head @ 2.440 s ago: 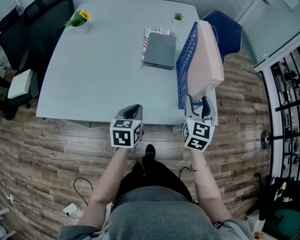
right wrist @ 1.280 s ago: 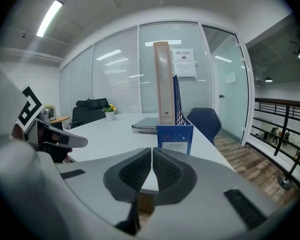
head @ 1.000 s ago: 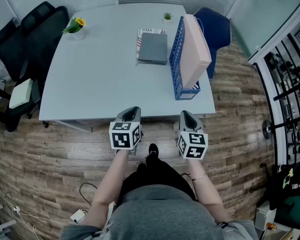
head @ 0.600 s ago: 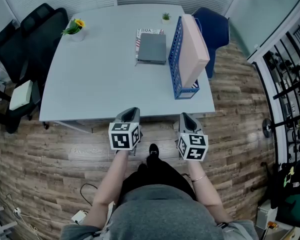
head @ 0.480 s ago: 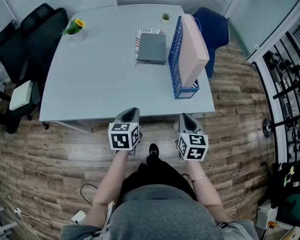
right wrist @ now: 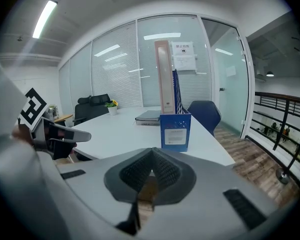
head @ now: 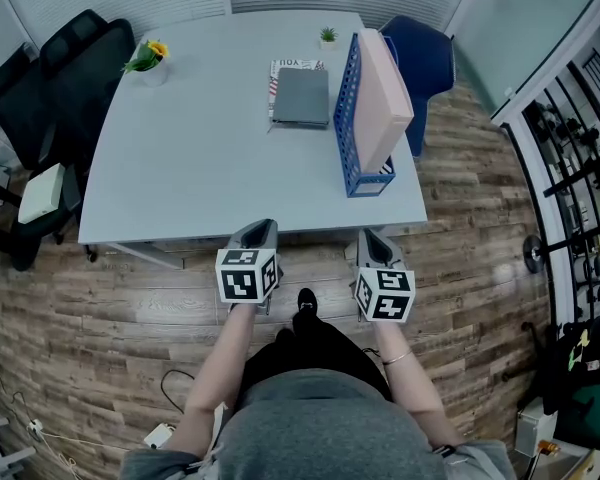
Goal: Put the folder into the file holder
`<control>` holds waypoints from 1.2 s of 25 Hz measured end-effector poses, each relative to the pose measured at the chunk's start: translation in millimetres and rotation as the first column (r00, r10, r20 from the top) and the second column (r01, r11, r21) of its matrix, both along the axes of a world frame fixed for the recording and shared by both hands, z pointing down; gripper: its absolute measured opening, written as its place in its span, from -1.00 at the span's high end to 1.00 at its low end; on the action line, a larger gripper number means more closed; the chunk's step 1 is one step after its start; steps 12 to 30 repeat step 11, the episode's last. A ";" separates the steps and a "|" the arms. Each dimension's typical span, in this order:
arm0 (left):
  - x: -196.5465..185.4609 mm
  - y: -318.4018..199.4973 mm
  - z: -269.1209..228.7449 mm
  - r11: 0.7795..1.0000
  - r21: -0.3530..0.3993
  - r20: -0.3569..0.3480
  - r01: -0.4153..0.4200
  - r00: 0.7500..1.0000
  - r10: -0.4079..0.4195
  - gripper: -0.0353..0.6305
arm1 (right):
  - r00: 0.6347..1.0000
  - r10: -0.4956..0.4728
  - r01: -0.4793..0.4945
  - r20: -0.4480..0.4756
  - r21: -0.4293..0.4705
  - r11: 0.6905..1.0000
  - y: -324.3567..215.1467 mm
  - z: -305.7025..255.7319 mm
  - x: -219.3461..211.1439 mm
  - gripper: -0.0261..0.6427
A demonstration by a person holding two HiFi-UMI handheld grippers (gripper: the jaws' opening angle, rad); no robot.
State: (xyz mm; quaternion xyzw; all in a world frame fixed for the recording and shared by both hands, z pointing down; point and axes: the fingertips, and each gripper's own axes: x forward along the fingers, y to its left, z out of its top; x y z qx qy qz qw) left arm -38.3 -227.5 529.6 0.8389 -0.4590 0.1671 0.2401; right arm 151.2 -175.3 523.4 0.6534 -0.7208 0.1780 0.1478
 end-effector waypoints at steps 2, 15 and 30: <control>-0.3 0.6 -0.4 1.000 0.002 0.001 0.000 1.000 0.000 0.80 | 1.000 0.004 -0.004 -0.007 0.005 1.000 1.3 -1.2 0.6 0.91; -0.8 2.8 -2.3 1.000 0.005 0.003 -0.004 1.000 0.004 0.80 | 1.000 0.012 -0.012 -0.015 0.011 1.000 5.5 -5.3 -0.9 0.91; -0.8 2.8 -2.3 1.000 0.005 0.003 -0.004 1.000 0.004 0.80 | 1.000 0.012 -0.012 -0.015 0.011 1.000 5.5 -5.3 -0.9 0.91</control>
